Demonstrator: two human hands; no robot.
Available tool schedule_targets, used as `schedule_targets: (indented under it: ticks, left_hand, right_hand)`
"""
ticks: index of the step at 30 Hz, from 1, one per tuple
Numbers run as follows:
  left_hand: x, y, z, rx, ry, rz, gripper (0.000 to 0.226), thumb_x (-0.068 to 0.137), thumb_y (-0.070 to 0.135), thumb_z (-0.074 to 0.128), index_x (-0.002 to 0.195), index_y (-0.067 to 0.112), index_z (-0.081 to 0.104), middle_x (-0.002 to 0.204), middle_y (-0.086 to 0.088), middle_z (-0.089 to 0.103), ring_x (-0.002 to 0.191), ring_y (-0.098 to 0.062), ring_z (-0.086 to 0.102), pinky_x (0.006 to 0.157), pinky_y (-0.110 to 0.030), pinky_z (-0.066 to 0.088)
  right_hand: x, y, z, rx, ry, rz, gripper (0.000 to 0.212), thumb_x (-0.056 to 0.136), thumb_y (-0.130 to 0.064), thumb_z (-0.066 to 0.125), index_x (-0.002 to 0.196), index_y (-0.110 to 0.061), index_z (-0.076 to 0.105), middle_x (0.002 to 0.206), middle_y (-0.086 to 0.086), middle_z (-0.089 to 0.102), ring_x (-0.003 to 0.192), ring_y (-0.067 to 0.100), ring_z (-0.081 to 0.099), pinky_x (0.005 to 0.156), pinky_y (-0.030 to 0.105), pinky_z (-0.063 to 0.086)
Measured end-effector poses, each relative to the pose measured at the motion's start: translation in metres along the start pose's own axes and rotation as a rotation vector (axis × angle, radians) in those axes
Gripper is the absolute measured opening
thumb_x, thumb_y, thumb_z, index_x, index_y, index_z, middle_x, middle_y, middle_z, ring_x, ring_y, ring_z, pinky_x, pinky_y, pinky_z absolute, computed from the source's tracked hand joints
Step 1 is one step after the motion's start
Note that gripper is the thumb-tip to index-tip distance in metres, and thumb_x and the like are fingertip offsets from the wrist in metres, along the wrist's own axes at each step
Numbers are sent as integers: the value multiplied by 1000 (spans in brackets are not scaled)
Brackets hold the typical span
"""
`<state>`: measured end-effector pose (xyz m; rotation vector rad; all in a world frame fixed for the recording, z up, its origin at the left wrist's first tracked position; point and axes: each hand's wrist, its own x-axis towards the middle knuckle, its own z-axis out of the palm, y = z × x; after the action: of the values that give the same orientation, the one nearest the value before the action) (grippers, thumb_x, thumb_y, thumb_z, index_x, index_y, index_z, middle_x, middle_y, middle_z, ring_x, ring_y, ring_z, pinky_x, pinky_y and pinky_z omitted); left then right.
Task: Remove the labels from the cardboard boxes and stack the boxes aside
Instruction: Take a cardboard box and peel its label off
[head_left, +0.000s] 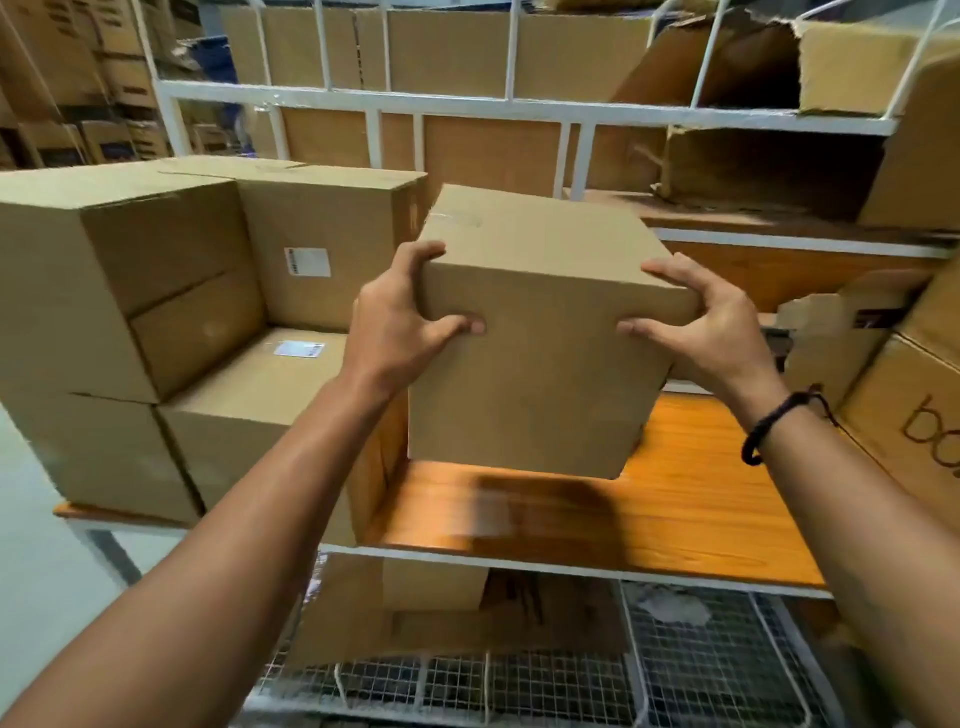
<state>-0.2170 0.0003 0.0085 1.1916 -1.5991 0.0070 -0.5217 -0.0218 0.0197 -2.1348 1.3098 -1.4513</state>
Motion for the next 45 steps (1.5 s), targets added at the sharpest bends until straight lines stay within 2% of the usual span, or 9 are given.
schedule_targets:
  ticks: [9, 11, 14, 25, 31, 35, 38, 41, 45]
  left_hand:
    - [-79, 24, 133, -10, -285, -213, 76, 63, 41, 88, 124, 15, 51, 126, -8, 62, 112, -23, 59, 90, -35, 52]
    - [-95, 22, 152, 33, -350, -261, 74, 63, 41, 88, 122, 13, 52, 128, -9, 62, 114, -26, 59, 89, -39, 53]
    - [-113, 13, 171, 73, -424, -308, 73, 63, 40, 88, 121, 12, 53, 131, -9, 61, 116, -28, 58, 89, -39, 52]
    - [-133, -16, 199, 136, -475, -309, 71, 69, 44, 82, 124, 11, 50, 134, -7, 59, 119, -25, 57, 86, -33, 49]
    - [-120, -33, 197, 100, -412, -185, 84, 74, 87, 40, 126, 22, 55, 116, -3, 69, 87, -22, 67, 66, -34, 55]
    - [-89, -48, 208, -98, -405, -288, 93, 77, 89, 18, 130, 23, 57, 129, -3, 59, 110, -13, 53, 88, -35, 44]
    - [-53, -61, 222, -239, -466, -356, 85, 81, 85, 32, 132, 23, 58, 133, -1, 57, 125, -15, 49, 108, -45, 37]
    - [-26, -59, 234, -245, -565, -529, 77, 78, 70, 60, 141, 28, 48, 143, 2, 51, 130, -17, 47, 110, -42, 37]
    - [-16, -54, 257, -266, -719, -637, 81, 84, 38, 74, 152, 24, 32, 153, 2, 39, 130, -15, 44, 100, -28, 37]
  right_hand:
    - [-85, 117, -60, -109, -66, 194, 63, 65, -39, 85, 124, -25, 65, 148, 6, 44, 143, 11, 27, 117, 37, 29]
    - [-98, 138, -62, -119, -102, 232, 63, 66, -34, 86, 124, -24, 65, 149, 5, 42, 139, 4, 26, 115, 29, 28]
    - [-118, 161, -55, -107, -133, 265, 62, 66, -31, 87, 124, -21, 65, 144, 1, 45, 144, 13, 24, 117, 36, 29]
    - [-132, 206, -29, -138, -165, 345, 65, 67, -29, 86, 128, -27, 63, 158, 3, 27, 140, 10, 28, 113, 28, 29]
    - [-124, 209, -32, -102, -184, 361, 61, 67, -45, 78, 124, -32, 63, 155, 1, 32, 139, 8, 29, 109, 37, 40]
    - [-106, 208, -39, 122, -158, 463, 62, 72, -79, 51, 118, -40, 62, 137, -24, 41, 139, 4, 26, 104, 34, 41]
    - [-72, 215, -43, 125, -149, 558, 62, 72, -85, 49, 121, -49, 60, 147, -12, 40, 140, 9, 30, 107, 42, 39]
    - [-39, 222, -40, 61, -224, 619, 75, 67, -84, 57, 133, -48, 51, 150, -10, 40, 137, 16, 38, 108, 52, 40]
    - [-14, 225, -22, -29, -396, 636, 84, 80, -60, 66, 150, -30, 33, 155, -7, 33, 141, 16, 32, 106, 30, 28]
